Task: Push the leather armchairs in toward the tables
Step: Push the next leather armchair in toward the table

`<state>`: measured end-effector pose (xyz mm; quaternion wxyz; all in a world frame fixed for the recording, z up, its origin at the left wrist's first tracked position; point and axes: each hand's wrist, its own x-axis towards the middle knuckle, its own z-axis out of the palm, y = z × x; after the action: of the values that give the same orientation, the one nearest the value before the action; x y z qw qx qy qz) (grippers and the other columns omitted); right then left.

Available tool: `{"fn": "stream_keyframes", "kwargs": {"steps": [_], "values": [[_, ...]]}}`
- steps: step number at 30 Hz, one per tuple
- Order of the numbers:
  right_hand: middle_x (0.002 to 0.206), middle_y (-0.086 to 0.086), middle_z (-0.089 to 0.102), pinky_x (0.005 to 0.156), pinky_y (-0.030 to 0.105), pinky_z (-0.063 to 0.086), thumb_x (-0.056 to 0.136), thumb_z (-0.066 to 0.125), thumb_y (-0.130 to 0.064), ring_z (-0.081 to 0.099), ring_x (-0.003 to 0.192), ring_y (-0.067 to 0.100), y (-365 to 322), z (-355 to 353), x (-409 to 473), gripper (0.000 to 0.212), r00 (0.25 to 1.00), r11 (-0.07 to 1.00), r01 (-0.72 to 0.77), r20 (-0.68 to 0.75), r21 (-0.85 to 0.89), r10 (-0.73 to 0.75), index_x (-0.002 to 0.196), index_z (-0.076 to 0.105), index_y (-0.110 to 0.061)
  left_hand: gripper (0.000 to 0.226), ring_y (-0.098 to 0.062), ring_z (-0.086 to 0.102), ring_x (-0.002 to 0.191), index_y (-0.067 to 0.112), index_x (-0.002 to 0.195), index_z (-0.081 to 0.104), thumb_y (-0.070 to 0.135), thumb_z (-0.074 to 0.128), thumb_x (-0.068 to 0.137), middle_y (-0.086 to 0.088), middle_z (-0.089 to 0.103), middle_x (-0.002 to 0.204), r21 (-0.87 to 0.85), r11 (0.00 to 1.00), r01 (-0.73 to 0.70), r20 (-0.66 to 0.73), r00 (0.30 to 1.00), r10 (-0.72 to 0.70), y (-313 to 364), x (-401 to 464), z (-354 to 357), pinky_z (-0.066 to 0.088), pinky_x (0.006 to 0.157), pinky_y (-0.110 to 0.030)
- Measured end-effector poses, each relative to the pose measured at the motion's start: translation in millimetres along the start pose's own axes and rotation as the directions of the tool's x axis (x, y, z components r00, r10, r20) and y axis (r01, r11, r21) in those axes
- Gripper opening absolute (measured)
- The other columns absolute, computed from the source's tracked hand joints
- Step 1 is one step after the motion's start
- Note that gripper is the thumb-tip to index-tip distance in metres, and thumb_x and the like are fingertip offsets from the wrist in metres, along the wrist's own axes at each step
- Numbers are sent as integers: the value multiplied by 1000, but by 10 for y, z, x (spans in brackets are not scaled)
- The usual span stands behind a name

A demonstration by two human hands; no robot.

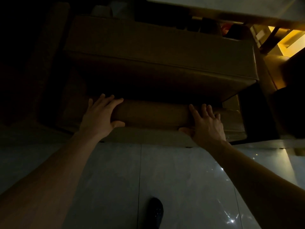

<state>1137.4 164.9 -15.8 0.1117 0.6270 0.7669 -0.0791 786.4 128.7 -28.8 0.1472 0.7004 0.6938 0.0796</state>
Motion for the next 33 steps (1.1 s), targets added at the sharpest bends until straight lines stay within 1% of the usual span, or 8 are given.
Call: {"fn": "stream_keyframes", "kwargs": {"steps": [5,8,12,16,21,25,30,33], "values": [[164,23,1,118,64,15,78,29,-82,-2,151,41,28,30,51,100,1000,1000,7,16,19,-7,157,-2,-31,89,-30,13,149,34,152,29,57,72,77,-5,26,161,7,1000,-17,-17,1000,17,-34,34,40,7,119,-60],[164,22,1,119,64,14,75,25,-83,-3,151,40,48,-2,121,101,1000,1000,-3,18,20,2,157,-3,-32,89,-30,11,150,34,152,28,57,71,78,-5,25,161,7,1000,-22,-20,1000,22,-27,103,46,6,119,-59],[164,22,4,118,65,17,77,32,-83,1,151,41,76,-42,256,101,1000,1000,0,20,-3,1,157,-1,-31,89,-31,12,149,34,152,28,57,71,77,-5,25,161,0,1000,-28,-28,999,28,-23,224,37,6,119,-60],[165,21,1,119,64,14,75,28,-83,-3,151,40,82,-55,311,102,999,1000,-11,31,10,11,157,-4,-33,89,-31,13,149,33,152,28,57,71,78,-6,27,160,6,1000,-22,-39,999,22,-9,254,20,7,119,-58],[165,20,-1,119,63,14,80,37,-81,-4,151,40,76,-74,313,100,999,1000,-13,50,4,13,157,-4,-33,88,-31,17,148,32,151,31,57,72,77,-5,31,159,-9,1000,-22,-47,999,22,-25,249,24,11,119,-58],[165,21,1,118,63,16,81,38,-80,-2,151,40,54,-100,293,99,999,1000,-9,51,3,9,157,-3,-31,88,-31,17,148,32,151,30,57,71,78,-6,31,159,3,1000,-18,-41,999,18,-23,247,38,10,119,-58],[165,20,2,118,62,17,82,39,-79,-1,152,39,71,-110,272,98,999,1000,0,45,3,-1,157,-1,-31,86,-32,18,148,29,151,33,53,73,78,-6,33,158,-3,1000,9,-70,997,-9,50,181,37,10,119,-58],[165,19,1,119,63,14,82,38,-80,-2,152,39,92,-90,234,98,999,1000,1,50,9,-1,157,-3,-32,85,-32,20,147,29,150,35,53,73,78,-6,33,158,-8,1000,15,-77,997,-16,90,130,47,12,119,-57]]}}
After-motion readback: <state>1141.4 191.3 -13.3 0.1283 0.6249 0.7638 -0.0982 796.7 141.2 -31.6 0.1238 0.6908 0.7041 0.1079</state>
